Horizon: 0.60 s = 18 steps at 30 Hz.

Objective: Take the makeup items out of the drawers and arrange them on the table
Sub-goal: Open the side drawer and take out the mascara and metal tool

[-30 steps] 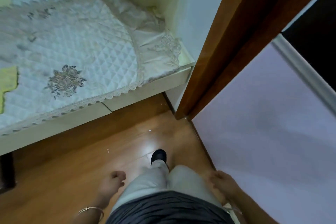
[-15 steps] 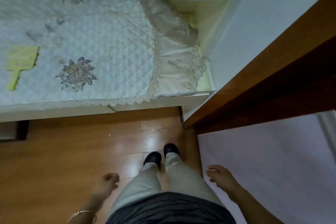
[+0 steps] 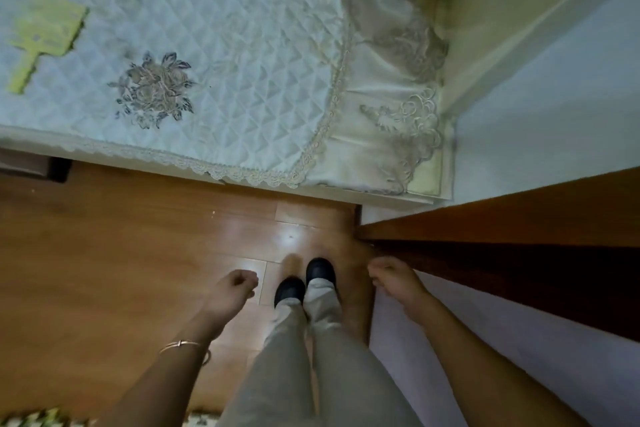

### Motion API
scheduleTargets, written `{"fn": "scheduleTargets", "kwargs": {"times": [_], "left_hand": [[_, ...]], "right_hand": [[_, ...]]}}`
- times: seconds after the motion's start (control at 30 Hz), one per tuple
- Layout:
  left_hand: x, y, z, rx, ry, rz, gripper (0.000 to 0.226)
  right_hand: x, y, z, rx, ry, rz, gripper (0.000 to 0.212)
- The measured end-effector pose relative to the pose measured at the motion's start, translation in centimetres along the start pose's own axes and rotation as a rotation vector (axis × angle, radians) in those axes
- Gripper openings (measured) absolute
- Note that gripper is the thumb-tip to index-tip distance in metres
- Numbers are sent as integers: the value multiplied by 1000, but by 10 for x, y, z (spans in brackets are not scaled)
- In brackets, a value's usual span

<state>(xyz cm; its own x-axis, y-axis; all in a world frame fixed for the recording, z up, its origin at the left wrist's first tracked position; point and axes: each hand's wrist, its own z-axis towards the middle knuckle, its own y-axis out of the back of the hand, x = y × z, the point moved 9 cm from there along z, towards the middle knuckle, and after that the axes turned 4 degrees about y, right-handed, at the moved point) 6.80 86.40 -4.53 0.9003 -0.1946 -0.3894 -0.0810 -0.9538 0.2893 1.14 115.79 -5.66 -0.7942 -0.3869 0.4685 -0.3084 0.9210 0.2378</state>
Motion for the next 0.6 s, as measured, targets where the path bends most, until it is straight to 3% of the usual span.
{"fn": "scheduleTargets", "kwargs": {"times": [0.03,0.13,0.23,0.3,0.37,0.6], "left_hand": [[-11,-1,12,-1,-17,14,9],[-46,-3,48,-13,-59,4,22],[-78,-10,80,10,-64,-167,29],[-92,-14,96,29,-36,-310,21],[-99,-17,108,57,4,-442,10],[-87,-26,111,136,69,-676,27]], "right_hand": [[7,-3,10,-15,-1,19,24],[26,-11,41,-62,5,104,20],[35,-20,66,-76,-22,247,15],[38,-27,79,-55,-53,413,10],[40,-31,88,-30,-76,605,9],[36,-41,86,-18,-50,845,11]]}}
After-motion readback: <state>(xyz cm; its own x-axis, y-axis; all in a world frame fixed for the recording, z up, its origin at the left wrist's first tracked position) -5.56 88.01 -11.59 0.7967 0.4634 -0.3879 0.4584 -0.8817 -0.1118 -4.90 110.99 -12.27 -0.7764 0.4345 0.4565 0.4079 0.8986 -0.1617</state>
